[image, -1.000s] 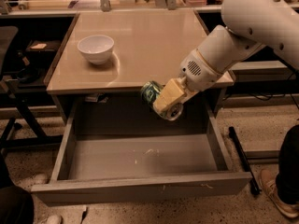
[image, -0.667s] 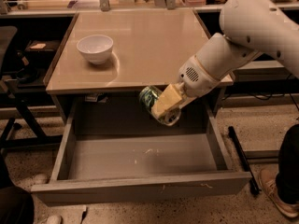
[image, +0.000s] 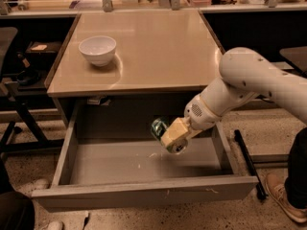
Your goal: Place green can into top drawer
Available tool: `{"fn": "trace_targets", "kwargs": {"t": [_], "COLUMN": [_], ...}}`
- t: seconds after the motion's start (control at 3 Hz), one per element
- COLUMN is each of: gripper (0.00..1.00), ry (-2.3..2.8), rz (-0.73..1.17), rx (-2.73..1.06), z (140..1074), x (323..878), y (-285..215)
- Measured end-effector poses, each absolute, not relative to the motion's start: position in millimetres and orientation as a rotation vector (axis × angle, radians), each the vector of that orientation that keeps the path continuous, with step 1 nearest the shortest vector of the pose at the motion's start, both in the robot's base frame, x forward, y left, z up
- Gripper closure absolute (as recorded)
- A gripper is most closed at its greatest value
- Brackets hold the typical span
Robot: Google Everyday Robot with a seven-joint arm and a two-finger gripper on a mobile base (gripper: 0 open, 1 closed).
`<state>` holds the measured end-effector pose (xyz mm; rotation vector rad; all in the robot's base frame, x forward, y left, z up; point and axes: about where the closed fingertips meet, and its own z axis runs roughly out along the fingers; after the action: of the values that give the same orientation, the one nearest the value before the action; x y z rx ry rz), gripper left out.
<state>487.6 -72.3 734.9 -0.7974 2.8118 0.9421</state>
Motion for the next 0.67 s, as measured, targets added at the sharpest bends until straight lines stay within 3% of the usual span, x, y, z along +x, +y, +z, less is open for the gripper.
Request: {"fn": "trace_targets", "kwargs": {"t": [0.67], "gripper": [1.00], "ry": [2.907], "rz": [0.946], "rx": [-0.675], "z": [664.9], "x": [489.8], "y": [-85.2]}}
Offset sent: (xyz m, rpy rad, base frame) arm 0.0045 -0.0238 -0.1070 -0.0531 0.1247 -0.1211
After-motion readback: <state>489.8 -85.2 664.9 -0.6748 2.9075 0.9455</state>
